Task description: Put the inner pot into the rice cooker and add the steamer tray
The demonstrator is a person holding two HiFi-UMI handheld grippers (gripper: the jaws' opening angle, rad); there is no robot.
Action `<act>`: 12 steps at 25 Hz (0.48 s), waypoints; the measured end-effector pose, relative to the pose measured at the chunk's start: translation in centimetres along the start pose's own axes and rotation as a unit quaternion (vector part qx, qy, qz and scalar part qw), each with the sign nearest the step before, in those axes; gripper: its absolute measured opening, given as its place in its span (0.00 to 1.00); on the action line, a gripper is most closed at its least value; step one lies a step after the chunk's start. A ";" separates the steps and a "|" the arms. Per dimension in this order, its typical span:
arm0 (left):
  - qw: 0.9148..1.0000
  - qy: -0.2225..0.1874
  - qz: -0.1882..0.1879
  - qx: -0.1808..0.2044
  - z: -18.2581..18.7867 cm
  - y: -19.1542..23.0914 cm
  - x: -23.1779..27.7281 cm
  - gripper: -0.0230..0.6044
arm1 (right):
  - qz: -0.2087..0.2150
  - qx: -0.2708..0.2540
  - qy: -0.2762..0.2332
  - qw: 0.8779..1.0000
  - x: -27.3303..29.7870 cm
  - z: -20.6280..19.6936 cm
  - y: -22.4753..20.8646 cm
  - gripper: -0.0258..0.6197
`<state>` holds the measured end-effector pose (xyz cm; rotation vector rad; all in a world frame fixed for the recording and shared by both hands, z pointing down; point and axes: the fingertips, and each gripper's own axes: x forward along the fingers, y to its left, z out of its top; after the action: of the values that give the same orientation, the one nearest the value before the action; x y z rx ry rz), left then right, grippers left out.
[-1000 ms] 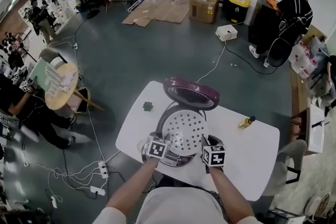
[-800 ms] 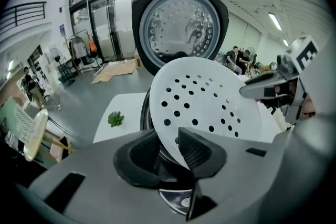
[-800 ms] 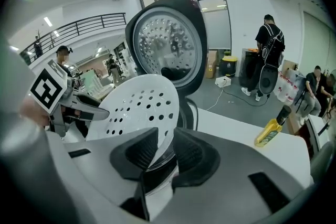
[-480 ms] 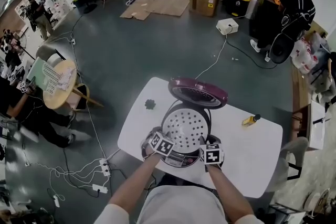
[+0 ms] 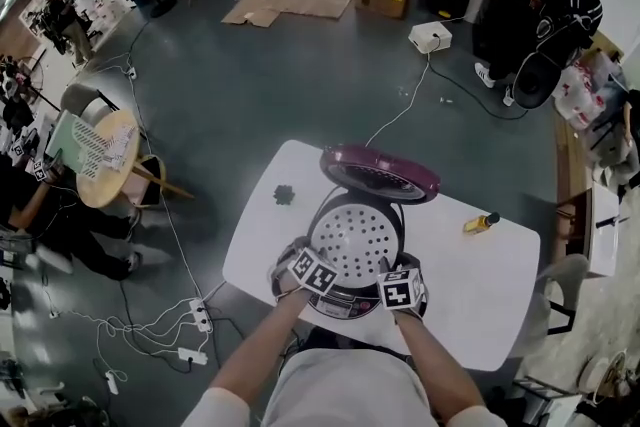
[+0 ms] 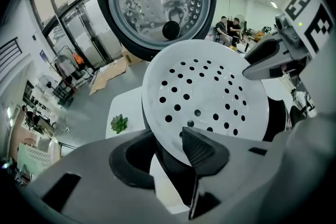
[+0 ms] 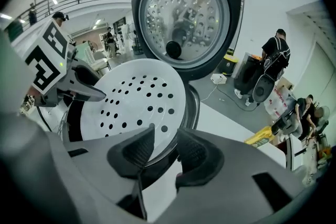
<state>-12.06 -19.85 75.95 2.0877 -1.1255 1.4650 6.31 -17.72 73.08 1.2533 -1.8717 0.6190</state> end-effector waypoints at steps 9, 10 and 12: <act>0.998 0.007 0.014 0.057 -0.1 0.1 0.8 0.41 | -0.038 -0.041 0.012 0.998 0.6 -0.6 -0.1 0.32; 0.998 0.008 0.012 0.057 -0.2 0.0 1.0 0.46 | -0.040 -0.041 0.015 0.998 0.7 -0.7 -0.3 0.33; 0.998 0.006 0.010 0.057 -0.4 -0.1 1.2 0.49 | -0.043 -0.039 0.016 0.998 0.8 -0.9 -0.5 0.34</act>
<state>-12.06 -20.07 77.23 2.1470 -1.0843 1.5834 6.93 -17.66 74.26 1.2577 -1.7887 0.5129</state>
